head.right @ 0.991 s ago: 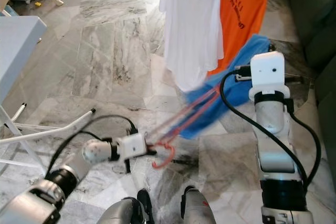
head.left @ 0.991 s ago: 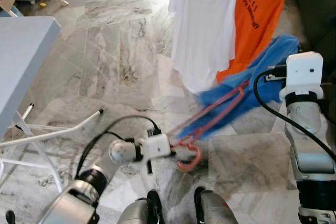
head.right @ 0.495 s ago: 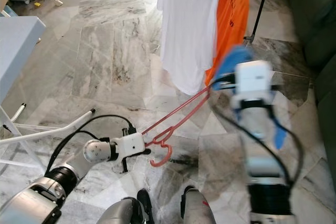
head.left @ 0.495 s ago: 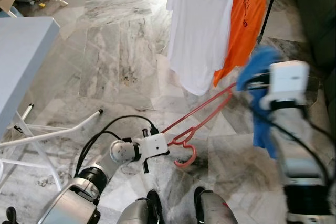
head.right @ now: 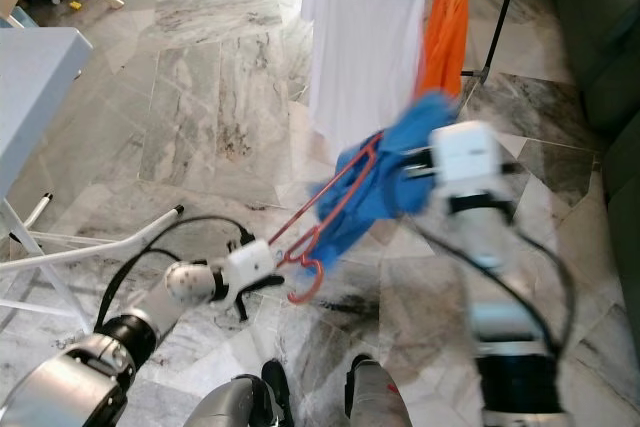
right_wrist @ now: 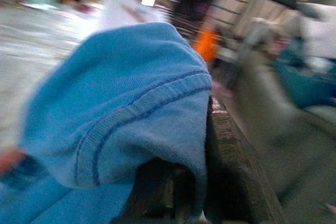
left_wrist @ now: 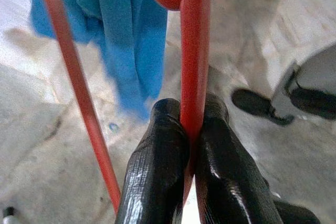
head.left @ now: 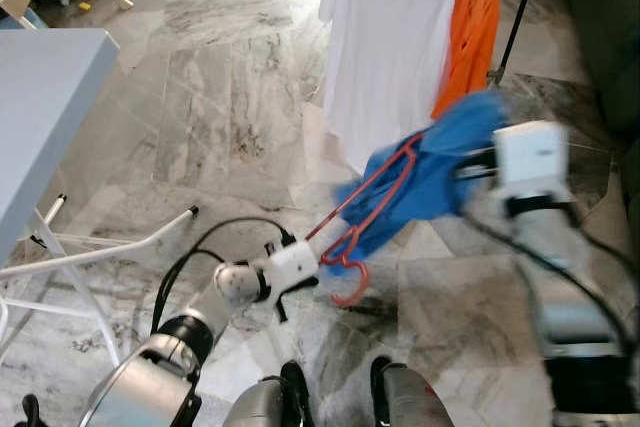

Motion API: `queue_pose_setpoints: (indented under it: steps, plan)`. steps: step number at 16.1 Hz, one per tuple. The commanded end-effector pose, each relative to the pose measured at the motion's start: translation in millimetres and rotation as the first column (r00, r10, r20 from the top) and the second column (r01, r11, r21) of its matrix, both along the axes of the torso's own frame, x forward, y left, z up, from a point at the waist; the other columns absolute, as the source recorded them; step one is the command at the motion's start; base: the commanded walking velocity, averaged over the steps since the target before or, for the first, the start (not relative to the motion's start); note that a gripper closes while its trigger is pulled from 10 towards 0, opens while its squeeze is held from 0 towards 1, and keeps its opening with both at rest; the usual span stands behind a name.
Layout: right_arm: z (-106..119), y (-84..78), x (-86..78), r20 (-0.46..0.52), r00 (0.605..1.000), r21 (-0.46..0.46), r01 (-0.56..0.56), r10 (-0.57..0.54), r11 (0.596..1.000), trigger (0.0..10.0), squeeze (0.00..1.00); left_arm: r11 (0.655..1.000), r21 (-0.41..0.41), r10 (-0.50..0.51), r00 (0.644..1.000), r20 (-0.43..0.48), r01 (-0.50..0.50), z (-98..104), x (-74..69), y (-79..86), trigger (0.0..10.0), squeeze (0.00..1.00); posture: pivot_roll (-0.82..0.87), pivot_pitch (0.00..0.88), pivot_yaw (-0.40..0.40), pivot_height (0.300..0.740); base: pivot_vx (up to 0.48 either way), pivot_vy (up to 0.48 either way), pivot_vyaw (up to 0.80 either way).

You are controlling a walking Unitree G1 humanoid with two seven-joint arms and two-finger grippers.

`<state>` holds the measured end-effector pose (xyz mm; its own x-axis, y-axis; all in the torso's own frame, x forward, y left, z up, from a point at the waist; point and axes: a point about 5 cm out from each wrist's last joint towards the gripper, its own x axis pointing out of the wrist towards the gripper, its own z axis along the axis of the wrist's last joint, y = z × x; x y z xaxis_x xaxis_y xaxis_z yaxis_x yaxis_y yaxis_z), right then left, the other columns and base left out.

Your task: Hang hanger

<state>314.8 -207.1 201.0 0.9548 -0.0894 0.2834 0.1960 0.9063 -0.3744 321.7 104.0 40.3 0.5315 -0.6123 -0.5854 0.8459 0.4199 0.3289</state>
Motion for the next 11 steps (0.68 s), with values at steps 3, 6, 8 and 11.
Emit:
queue_pose_setpoints:
  steps: [3,6,8,11]
  plan:
    - [11,-26.9,-6.3,0.069,0.980,-0.002,0.187,-0.186,0.982,0.0,0.00,0.992,0.039,0.123,0.989,-0.088,-0.120,-14,-5.4,25.0,0.0,0.00,-0.21,0.260,0.104,0.740,0.000,0.000,0.00]
    - [12,-9.1,-8.9,0.113,0.984,-0.025,0.139,-0.135,0.990,0.0,0.00,0.986,0.065,0.156,0.985,-0.079,-0.151,-14,-3.7,26.7,0.0,0.00,-0.21,0.263,0.105,0.740,0.000,0.000,0.00]
    - [8,6.4,-7.9,0.093,0.994,-0.003,0.053,-0.053,0.999,0.0,0.00,0.986,0.063,0.159,0.984,-0.077,-0.154,-15,-3.9,24.9,0.0,0.00,-0.21,0.263,0.105,0.740,0.000,0.000,0.00]
    - [-10,31.2,-10.3,0.003,0.993,0.039,-0.120,0.120,0.992,0.0,0.00,0.981,0.043,0.193,0.978,-0.080,-0.190,-15,-2.8,21.3,0.0,0.00,-0.22,0.264,0.101,0.740,0.000,0.000,0.00]
